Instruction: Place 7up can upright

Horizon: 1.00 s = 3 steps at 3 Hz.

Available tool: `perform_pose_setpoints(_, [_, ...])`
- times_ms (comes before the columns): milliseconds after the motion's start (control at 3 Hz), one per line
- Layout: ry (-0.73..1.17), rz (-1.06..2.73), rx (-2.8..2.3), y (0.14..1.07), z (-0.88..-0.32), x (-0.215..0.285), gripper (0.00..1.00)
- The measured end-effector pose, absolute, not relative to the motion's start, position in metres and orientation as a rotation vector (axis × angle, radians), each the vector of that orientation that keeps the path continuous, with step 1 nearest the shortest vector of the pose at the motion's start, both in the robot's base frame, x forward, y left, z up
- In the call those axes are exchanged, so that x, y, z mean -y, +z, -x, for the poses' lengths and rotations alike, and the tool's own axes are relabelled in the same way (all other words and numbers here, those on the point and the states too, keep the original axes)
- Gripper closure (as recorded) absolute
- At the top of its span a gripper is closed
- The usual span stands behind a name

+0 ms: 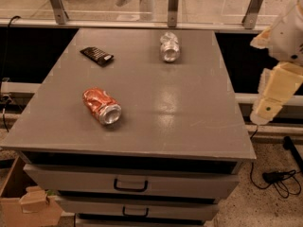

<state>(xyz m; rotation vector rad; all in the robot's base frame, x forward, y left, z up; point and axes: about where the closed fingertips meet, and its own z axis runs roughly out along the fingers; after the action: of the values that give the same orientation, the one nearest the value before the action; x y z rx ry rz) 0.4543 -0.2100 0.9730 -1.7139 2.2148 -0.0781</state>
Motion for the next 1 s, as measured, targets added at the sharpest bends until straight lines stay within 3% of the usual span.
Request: perform_pose_setpoints(1000, [0.074,1.529,-2.102,0.965,-0.624,0.118,0.0])
